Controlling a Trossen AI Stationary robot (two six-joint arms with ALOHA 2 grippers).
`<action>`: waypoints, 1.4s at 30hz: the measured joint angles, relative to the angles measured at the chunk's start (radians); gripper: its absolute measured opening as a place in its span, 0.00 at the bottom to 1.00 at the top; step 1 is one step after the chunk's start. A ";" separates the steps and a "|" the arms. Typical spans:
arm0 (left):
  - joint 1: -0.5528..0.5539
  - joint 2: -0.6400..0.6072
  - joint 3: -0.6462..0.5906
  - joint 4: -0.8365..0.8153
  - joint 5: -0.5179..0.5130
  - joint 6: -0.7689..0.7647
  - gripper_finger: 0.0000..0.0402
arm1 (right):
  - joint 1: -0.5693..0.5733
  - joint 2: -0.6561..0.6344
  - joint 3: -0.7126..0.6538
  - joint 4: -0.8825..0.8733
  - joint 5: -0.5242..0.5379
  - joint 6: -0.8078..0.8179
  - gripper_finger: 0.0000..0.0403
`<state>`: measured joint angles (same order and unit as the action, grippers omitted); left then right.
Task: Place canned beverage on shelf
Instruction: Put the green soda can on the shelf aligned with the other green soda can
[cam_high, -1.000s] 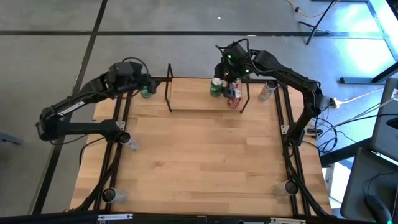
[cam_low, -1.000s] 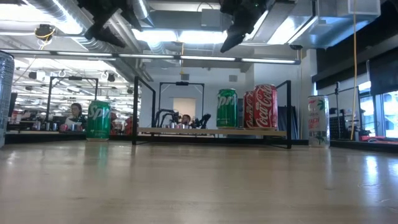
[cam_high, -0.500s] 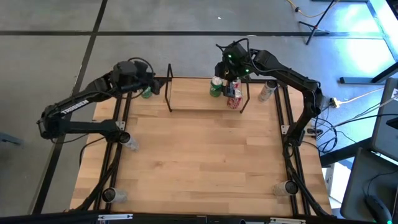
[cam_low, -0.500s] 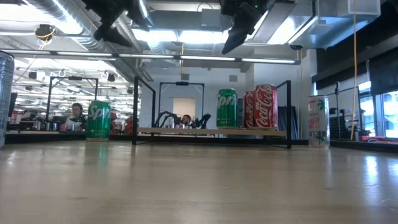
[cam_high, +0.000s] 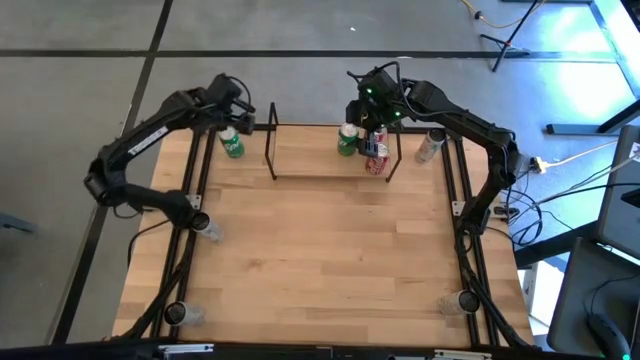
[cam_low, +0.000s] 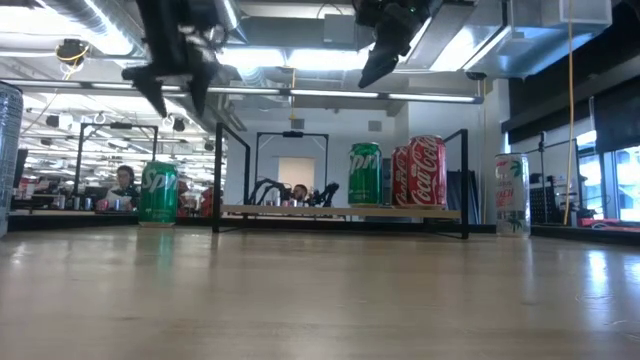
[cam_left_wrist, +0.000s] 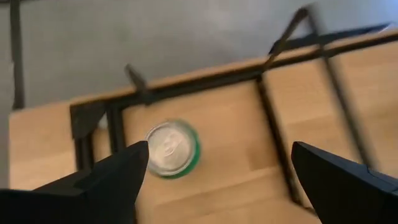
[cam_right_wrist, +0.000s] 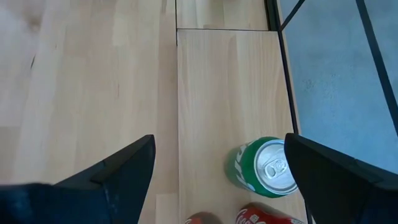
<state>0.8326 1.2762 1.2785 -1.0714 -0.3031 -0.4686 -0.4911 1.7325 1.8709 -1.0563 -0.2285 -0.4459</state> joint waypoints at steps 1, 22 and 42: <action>0.017 0.015 0.000 -0.015 0.006 0.000 0.97 | 0.000 0.000 0.000 0.000 0.000 0.001 0.85; 0.186 0.284 0.000 -0.044 0.064 0.085 0.97 | 0.000 0.000 0.000 -0.029 0.000 0.022 0.85; 0.233 0.381 0.000 -0.067 0.178 0.128 0.94 | 0.000 0.001 0.000 -0.025 -0.053 0.023 0.85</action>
<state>1.0652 1.6573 1.2781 -1.1385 -0.1254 -0.3406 -0.4911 1.7332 1.8706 -1.0809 -0.2817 -0.4234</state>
